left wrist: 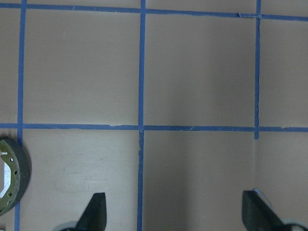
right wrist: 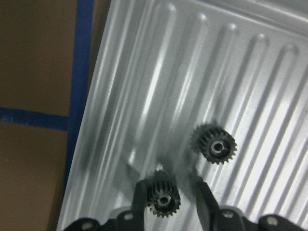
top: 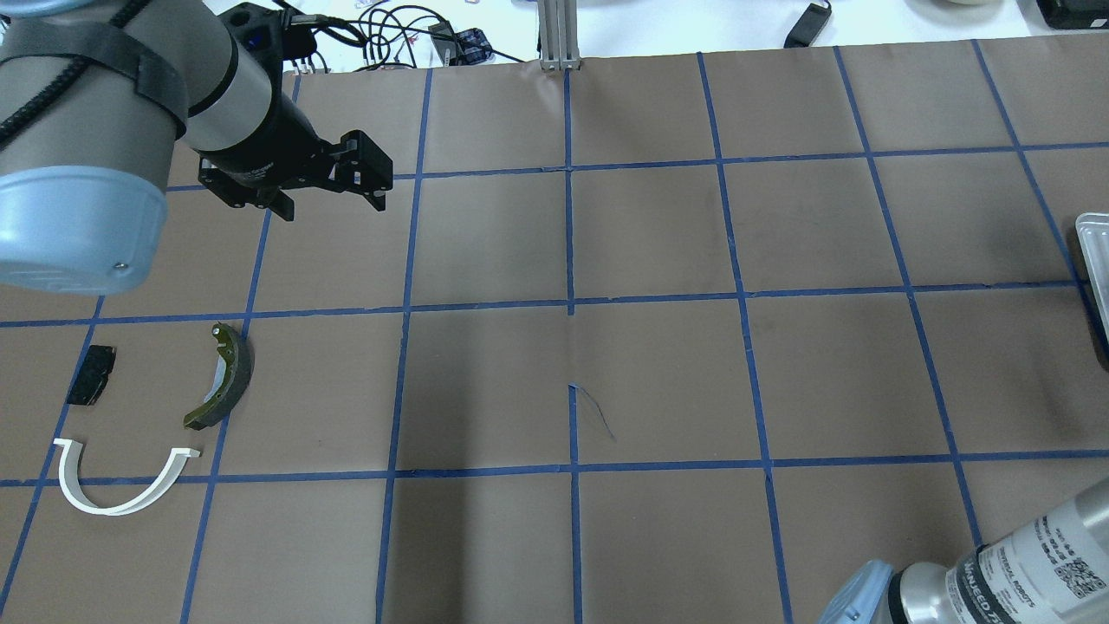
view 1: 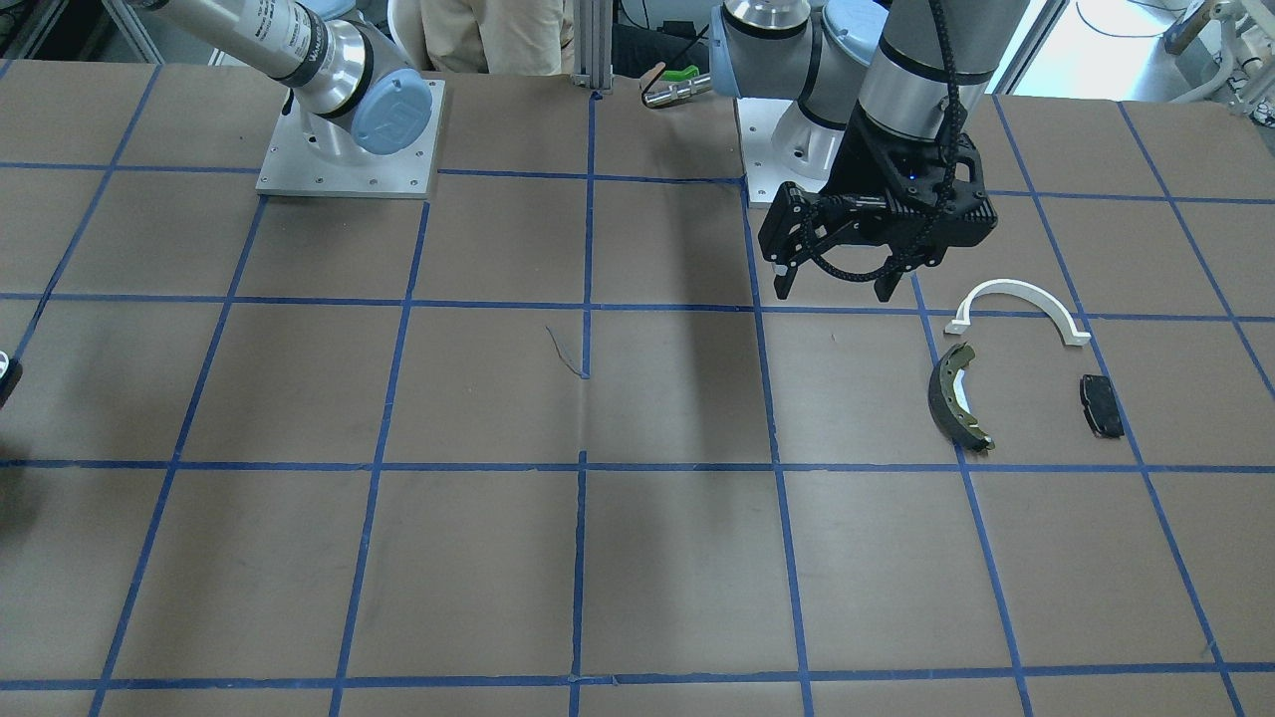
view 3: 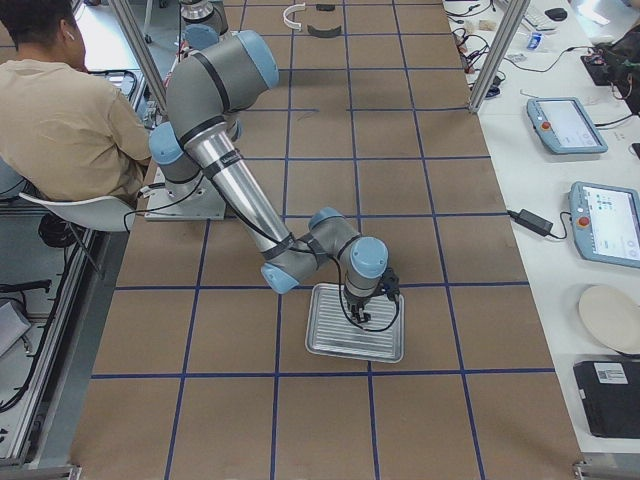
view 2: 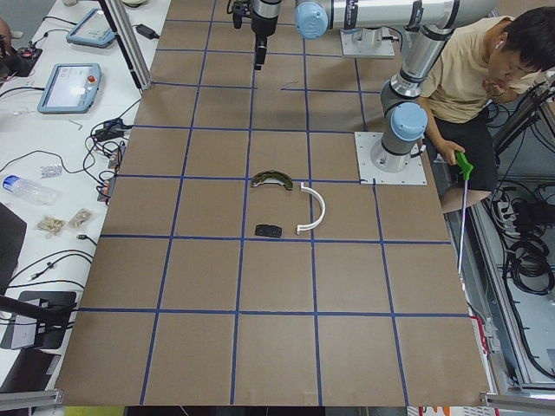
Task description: Place bearing gear from tray to pile
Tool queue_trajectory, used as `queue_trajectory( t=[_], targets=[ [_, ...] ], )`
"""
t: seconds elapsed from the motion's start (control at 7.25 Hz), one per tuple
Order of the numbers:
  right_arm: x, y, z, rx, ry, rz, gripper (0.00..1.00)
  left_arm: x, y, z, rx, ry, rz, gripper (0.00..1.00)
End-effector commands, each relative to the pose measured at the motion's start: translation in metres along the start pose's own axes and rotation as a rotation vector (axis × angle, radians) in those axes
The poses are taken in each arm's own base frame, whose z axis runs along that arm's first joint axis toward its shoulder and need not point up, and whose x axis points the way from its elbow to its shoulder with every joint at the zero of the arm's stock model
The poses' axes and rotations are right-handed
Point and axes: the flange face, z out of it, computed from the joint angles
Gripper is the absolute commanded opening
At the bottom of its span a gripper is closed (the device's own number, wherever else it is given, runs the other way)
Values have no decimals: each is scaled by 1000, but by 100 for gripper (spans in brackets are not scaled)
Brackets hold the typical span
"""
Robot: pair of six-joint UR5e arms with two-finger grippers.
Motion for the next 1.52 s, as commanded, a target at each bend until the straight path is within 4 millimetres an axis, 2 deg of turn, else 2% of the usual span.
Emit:
queue_trajectory(
  t=[0.0,0.28,0.41,0.55,0.69,0.83,0.97,1.1,1.38],
  targets=[
    [0,0,-2,-8,5,-4,0,0,2,0,7,0,6,100],
    [0,1,-3,-14,9,-5,0,0,3,-4,13,0,6,100],
    [0,-1,-13,-3,19,-17,0,-2,6,-7,18,-16,6,100],
    [-12,-10,-47,8,4,-26,0,-3,5,-7,19,-30,6,100],
    [-60,-48,-72,25,13,-18,0,-3,5,-8,21,-26,5,100],
    [-106,-78,-86,32,23,13,0,-3,7,-9,21,-30,6,100],
    [-145,-96,-92,15,-8,19,0,-4,6,-8,21,-31,6,100],
    [-199,-109,-104,-2,-28,82,0,-7,5,-9,20,-32,2,100],
    [-357,-124,-123,-6,-24,154,0,-6,8,-12,21,-33,5,100]
  ],
)
